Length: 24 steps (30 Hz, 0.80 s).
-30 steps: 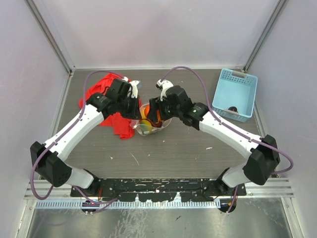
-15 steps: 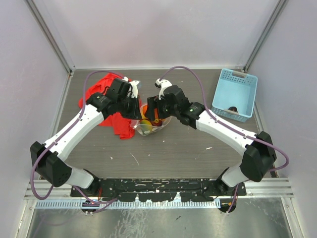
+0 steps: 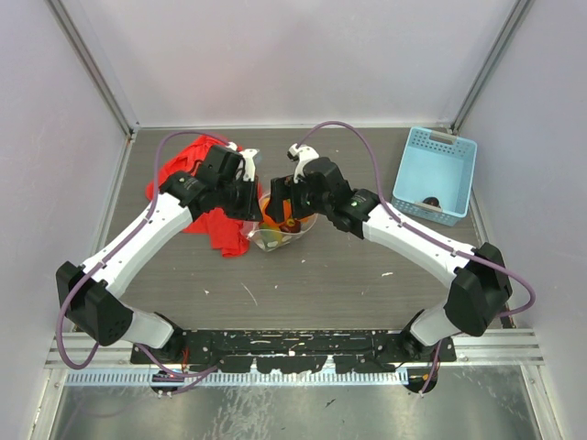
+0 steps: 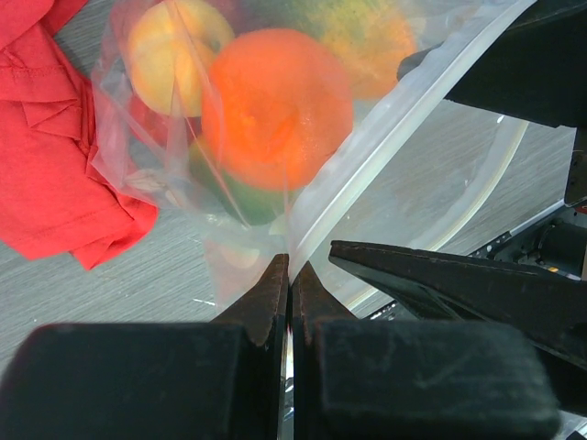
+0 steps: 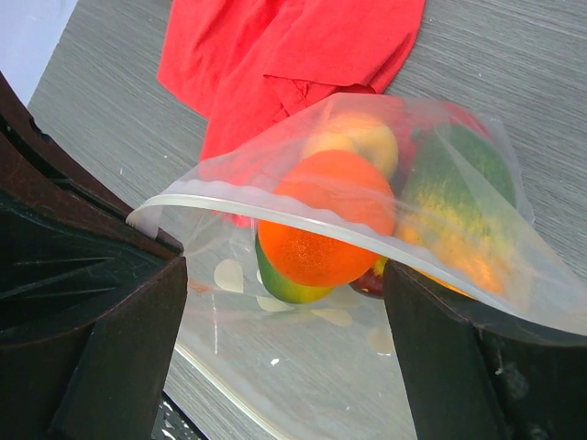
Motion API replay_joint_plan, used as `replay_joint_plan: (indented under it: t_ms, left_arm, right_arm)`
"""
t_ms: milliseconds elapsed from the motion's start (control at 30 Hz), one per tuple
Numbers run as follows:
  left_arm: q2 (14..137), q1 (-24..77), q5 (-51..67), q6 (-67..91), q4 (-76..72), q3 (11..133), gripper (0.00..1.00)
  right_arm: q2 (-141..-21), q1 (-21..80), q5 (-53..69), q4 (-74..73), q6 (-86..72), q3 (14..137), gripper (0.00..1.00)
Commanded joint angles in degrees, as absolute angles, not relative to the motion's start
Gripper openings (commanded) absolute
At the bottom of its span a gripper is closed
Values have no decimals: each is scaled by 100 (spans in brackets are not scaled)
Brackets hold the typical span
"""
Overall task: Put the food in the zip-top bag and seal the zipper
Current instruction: Place the fake fruit in the zipper food storage bag.
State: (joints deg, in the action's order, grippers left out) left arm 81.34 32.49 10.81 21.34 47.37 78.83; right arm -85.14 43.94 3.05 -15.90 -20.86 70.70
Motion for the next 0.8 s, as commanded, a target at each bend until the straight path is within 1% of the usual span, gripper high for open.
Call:
replay_joint_plan:
  t_ms: [0,267,500,633,767]
  left_arm:
    - [7917,3208,1201,2145,4509,7954,0]
    - [7928,3208,1183,2152,4516,7950,0]
    - [7960,3208,1231,2164,4509,7958,0]
    - [7946,3210,1230,2162,4509,7954,0]
    - [7953,3208,1230,2162,4509,7949,0]
  right_arm:
    - [-8163,4426,289,-1608,-2073,7363,91]
    - [-7578,4421,-184,-2693,-2148,7610,89]
    - [-7155,4426,-686,-3290,-2476,7461,86]
    - [-7103,4421,-1156,-3548,-2802,7255,79]
    - [-7233,4423,-1518,-3512,-3090,7021,67]
